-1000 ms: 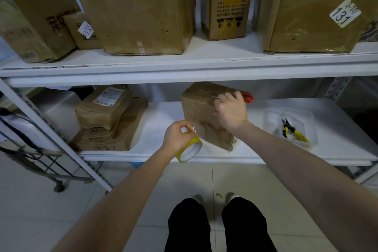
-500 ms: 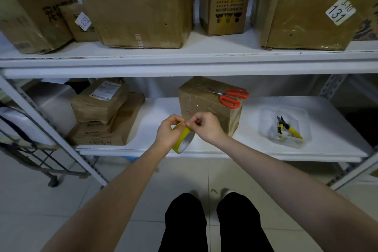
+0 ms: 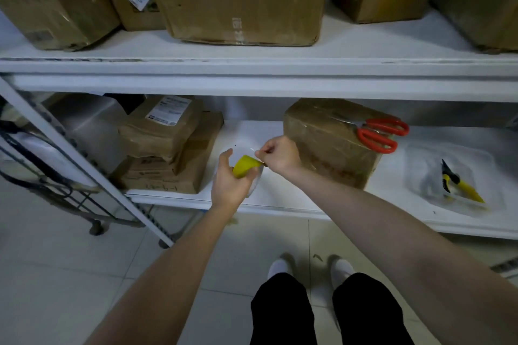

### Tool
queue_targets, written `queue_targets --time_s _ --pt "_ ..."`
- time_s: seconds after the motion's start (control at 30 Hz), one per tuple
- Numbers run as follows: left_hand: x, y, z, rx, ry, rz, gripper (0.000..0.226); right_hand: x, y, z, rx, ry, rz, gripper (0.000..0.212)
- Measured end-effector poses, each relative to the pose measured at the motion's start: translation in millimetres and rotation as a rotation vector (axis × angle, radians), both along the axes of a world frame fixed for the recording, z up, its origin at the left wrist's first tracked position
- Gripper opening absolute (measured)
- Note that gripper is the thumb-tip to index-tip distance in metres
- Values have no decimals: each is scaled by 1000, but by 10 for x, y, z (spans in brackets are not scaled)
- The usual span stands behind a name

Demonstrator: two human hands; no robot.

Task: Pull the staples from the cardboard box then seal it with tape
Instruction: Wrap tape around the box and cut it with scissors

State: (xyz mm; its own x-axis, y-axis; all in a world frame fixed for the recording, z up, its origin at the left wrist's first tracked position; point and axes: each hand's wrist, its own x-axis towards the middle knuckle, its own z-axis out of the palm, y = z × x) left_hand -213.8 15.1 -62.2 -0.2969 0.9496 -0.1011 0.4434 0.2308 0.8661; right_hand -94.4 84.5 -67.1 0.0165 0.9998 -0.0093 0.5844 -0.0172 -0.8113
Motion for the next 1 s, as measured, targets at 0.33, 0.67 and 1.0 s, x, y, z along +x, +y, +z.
queue_targets --time_s 0.33,0.67,1.0 --pt "-586 570 -276 -201 670 -126 42 -680 590 -787 -218 -104 -42 17" --pt "-547 931 -437 -242 787 -220 33 -702 800 -945 -155 -598 210 23" --pt "-432 822 -544 -260 796 -195 48 -450 584 -794 -102 -740 220 51"
